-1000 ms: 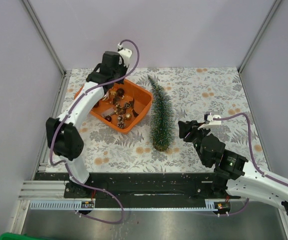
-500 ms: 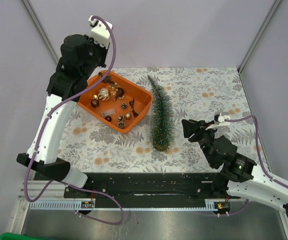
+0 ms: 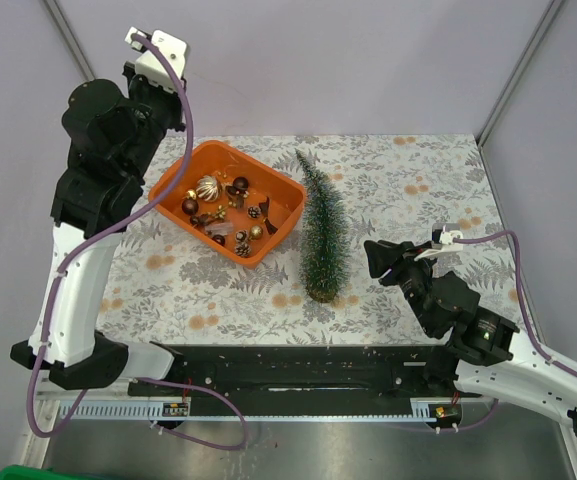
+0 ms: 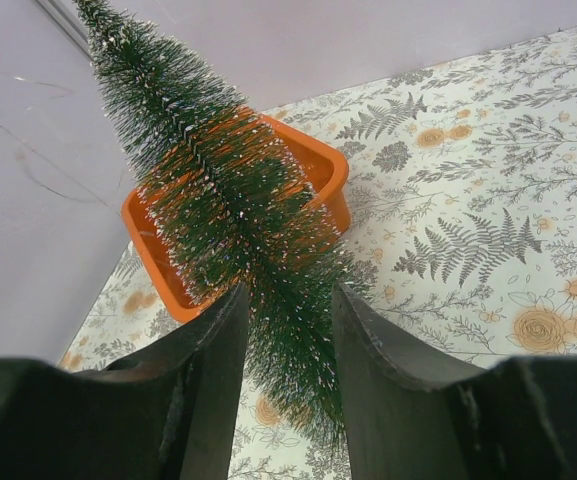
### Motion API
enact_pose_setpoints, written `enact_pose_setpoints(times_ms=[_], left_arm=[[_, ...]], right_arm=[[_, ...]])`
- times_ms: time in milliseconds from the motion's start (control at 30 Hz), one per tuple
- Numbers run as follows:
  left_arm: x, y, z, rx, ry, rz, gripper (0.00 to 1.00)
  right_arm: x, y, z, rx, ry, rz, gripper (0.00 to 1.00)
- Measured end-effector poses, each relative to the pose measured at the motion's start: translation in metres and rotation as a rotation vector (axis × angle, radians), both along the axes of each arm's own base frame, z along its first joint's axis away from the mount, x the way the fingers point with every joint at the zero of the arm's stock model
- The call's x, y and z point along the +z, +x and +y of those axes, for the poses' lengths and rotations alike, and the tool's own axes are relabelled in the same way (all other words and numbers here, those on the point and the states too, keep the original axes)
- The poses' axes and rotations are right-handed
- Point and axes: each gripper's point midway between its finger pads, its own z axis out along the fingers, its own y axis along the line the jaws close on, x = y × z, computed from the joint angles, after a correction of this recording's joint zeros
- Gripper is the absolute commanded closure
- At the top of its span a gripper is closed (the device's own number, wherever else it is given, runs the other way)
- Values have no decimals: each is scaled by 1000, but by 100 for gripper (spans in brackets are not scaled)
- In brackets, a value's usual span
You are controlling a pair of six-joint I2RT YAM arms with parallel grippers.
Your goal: Decorate the small christmas tree
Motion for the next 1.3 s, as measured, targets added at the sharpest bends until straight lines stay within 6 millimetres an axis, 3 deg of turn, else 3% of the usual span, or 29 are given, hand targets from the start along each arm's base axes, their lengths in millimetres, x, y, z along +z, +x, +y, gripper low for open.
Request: enact_pose_setpoints(times_ms=[267, 500, 700, 867, 1167, 1300], left_arm=[[29, -12, 20, 75, 13, -93, 90], [89, -41, 42, 125, -9, -278, 88], [153, -87, 64, 151, -78, -504, 86], [193, -135, 76, 116, -128, -665, 88], [225, -201, 84, 27, -157, -840, 89], [231, -216, 85, -1, -167, -874, 88]], right_arm=[[2, -2, 0, 8, -1, 4, 50], [4, -2, -1, 9, 0, 3, 50], [4, -2, -1, 10, 0, 3, 50], [4, -2, -1, 10, 0, 3, 49], [27, -4, 0, 28, 20, -31, 43], [47, -3, 8, 52, 13, -60, 39]])
